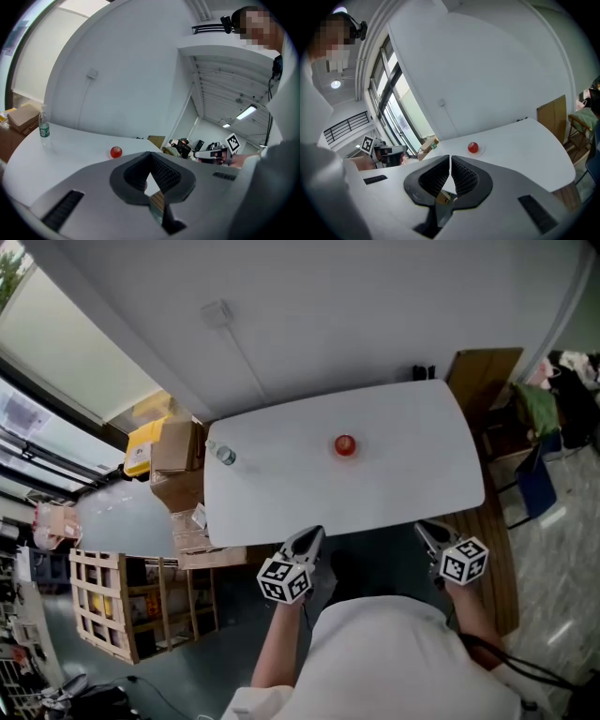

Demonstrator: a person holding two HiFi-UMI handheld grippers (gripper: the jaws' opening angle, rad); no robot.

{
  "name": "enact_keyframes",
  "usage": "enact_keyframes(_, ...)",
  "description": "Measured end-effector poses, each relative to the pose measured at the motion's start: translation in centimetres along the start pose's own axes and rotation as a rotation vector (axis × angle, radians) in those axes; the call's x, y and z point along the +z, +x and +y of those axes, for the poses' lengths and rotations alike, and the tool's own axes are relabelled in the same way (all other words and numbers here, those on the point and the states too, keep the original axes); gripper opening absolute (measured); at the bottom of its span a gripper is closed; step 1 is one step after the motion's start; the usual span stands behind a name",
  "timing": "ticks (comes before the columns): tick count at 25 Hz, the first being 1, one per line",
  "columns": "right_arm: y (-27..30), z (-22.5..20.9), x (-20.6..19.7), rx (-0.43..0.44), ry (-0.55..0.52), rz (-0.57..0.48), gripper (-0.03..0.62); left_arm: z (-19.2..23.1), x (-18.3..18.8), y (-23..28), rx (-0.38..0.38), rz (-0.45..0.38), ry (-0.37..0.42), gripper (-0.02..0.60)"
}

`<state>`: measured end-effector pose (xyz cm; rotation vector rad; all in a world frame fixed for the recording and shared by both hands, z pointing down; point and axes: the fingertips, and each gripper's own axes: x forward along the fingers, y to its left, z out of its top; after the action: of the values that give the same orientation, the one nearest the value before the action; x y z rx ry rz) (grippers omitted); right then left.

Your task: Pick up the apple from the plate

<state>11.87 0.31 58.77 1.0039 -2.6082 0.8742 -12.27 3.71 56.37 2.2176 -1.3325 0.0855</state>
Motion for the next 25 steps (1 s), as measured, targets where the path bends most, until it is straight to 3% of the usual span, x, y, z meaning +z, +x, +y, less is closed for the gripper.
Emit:
enact_keyframes(9, 4.6, 1.2, 1.5, -0.073, 0.031, -0.016, 0.037, 5.0, 2.6, 2.1, -0.074, 0.068, 0.073, 0.002)
enact_keyframes(25, 8.3, 2.1, 2.6, -0.139, 0.042, 0.015, 0.037, 8.4, 4.0, 4.4, -0.158, 0.097, 0.055, 0.002)
